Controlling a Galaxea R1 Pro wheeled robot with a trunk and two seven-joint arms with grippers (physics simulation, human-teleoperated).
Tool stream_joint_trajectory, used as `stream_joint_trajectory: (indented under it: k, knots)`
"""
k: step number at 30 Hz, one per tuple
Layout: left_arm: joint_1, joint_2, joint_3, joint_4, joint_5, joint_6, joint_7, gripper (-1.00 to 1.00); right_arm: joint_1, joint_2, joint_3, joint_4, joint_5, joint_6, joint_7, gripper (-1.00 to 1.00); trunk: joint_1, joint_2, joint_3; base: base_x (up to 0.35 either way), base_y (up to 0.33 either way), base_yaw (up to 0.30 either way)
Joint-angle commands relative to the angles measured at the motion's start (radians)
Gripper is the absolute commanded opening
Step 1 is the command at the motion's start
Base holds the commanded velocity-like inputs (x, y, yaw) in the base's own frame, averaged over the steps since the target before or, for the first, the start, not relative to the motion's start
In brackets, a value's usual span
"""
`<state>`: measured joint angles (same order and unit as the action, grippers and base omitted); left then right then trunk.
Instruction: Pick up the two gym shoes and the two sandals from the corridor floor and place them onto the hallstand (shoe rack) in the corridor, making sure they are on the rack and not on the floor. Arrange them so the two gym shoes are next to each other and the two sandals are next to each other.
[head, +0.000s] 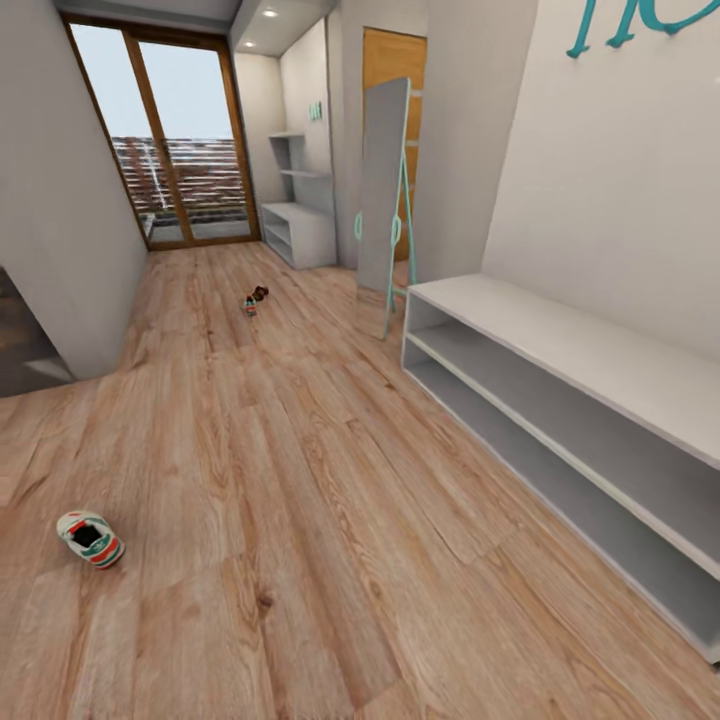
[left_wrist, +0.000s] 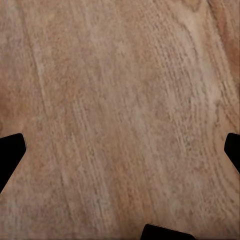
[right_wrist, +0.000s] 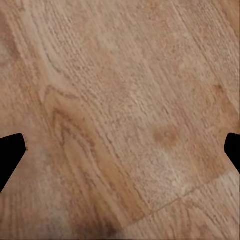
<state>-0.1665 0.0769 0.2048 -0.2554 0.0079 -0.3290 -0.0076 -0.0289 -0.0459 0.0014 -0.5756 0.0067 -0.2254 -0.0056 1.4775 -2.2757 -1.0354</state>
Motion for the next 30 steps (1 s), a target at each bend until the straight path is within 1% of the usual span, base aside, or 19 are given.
stream_joint_trajectory:
  k: [1, 6, 13, 30]
  knots:
    - [-0.001, 0.0, 0.002, 0.001, 0.0, -0.004, -0.001, 1.0, 0.0, 0.0, 0.0, 0.0, 0.001, -0.003, -0.001, 1.0, 0.0, 0.0, -0.002, 0.0, 0.0, 0.192]
    - [-0.001, -0.001, 0.004, 0.003, -0.002, -0.005, -0.001, 1.0, 0.0, 0.0, 0.0, 0.0, 0.0, -0.003, -0.001, 1.0, 0.0, 0.0, -0.006, 0.052, 0.0, 0.153]
    - [-0.001, -0.002, 0.003, 0.004, -0.004, -0.005, -0.002, 1.0, 0.0, -0.002, 0.0, -0.001, 0.0, -0.003, 0.0, 1.0, 0.0, 0.0, -0.008, 0.144, 0.0, 0.044]
    - [-0.001, -0.002, 0.004, 0.004, -0.006, -0.005, -0.001, 1.0, 0.0, -0.006, 0.001, 0.0, 0.004, -0.002, 0.002, 1.0, 0.0, 0.0, -0.008, 0.309, 0.0, 0.002]
